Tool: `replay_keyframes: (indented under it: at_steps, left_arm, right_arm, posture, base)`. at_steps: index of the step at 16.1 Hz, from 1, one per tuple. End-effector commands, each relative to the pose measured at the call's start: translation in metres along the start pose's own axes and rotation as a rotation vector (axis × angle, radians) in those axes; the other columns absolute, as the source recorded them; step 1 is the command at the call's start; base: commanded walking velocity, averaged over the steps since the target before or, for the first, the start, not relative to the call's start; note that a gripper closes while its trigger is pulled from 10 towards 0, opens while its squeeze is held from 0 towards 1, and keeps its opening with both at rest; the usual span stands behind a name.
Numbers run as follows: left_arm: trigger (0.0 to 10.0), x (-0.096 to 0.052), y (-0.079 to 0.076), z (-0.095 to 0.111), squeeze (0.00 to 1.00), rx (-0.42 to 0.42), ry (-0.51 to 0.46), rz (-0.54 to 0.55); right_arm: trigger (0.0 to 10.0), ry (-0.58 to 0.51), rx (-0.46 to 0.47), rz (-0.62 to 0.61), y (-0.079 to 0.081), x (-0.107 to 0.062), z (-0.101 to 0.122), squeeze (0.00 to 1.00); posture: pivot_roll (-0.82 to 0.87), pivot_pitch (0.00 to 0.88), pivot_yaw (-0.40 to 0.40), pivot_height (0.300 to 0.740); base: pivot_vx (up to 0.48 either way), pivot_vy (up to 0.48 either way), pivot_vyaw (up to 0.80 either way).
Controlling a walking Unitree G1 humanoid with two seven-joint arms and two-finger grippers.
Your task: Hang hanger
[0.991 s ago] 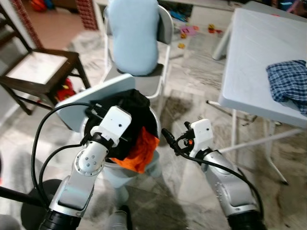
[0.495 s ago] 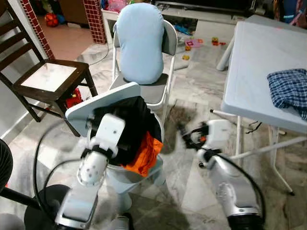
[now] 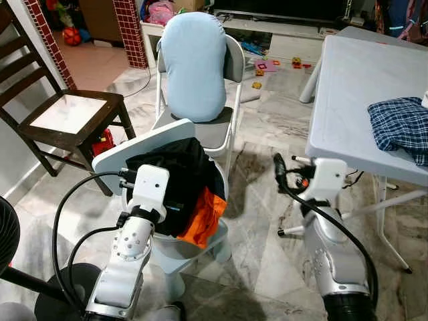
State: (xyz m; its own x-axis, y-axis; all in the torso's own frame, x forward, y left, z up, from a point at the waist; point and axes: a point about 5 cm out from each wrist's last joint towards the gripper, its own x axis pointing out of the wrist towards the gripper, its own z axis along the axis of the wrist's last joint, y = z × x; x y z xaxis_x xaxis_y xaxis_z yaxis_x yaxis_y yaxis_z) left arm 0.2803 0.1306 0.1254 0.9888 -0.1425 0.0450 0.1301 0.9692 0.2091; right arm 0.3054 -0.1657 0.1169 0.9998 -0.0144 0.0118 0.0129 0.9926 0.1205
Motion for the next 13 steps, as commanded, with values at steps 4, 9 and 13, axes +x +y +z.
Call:
replay_keyframes:
  at_steps: [4,9,13]
  left_arm:
    - [10.0,0.0,-0.004,-0.004,0.0,-0.023,0.022,-0.016]
    - [10.0,0.004,-0.007,-0.001,0.0,-0.037,0.011,-0.038]
    - [10.0,0.006,-0.006,-0.001,0.0,-0.024,0.017,-0.033]
  right_arm:
    - [10.0,0.006,0.026,-0.09,-0.017,0.003,0.001,0.0]
    - [10.0,0.016,0.024,-0.088,-0.016,0.006,0.001,0.0]
    - [10.0,0.015,0.012,-0.044,-0.007,0.006,-0.001,0.0]
  posture:
    - [0.04,0.08,0.03,0.74]
    - [0.04,0.079,0.027,0.74]
    - [0.04,0.076,0.022,0.74]
  base:
    - [0.0,0.0,0.0]
    - [0.0,-0.148,-0.48]
    - [0.0,-0.275,-0.52]
